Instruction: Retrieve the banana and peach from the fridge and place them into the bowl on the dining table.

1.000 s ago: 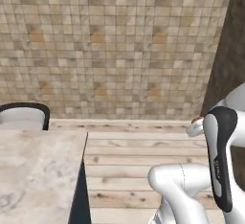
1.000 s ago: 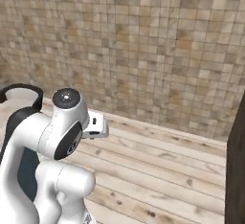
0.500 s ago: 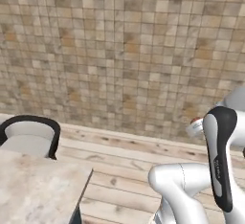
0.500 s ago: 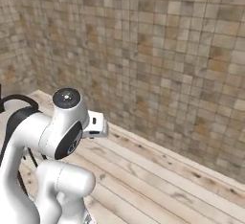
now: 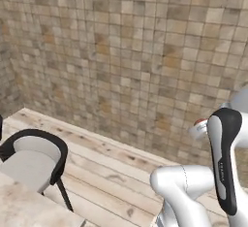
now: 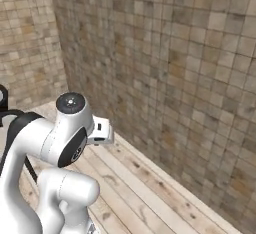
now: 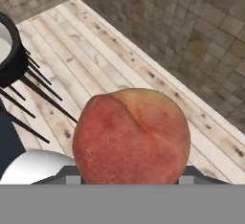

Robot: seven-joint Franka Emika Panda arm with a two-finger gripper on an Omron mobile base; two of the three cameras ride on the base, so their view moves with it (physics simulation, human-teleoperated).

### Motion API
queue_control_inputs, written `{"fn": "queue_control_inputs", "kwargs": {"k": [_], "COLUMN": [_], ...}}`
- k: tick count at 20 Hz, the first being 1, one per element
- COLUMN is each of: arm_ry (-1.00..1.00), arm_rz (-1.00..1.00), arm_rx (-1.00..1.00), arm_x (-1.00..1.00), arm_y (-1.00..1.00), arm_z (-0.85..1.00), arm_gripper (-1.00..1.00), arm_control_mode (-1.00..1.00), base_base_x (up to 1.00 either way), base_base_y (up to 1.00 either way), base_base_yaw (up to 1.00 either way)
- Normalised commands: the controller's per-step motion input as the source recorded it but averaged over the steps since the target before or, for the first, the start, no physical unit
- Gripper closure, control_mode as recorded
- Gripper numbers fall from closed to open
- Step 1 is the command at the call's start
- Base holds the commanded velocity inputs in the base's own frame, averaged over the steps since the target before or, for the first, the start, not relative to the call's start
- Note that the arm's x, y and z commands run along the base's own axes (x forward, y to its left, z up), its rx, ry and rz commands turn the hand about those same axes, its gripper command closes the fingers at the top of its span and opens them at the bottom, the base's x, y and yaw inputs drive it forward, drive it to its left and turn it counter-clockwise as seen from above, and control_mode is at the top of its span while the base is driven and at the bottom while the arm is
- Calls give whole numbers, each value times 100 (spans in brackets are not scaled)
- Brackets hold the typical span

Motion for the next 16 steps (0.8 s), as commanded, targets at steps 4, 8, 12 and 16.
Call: {"fn": "queue_control_inputs", "kwargs": {"k": [4,8,12,16], "arm_ry": [0,0,0,0], "arm_rz": [0,0,0,0], "arm_rx": [0,0,0,0], "arm_x": [0,0,0,0], "arm_y": [0,0,0,0], "arm_z": [0,0,0,0], "arm_gripper": [100,100,100,100], "arm_control_mode": [100,100,100,100], "base_base_x": [100,100,100,100], "base_base_y": [0,-6,-29,-17], "base_base_yaw": [58,54,41,41]}}
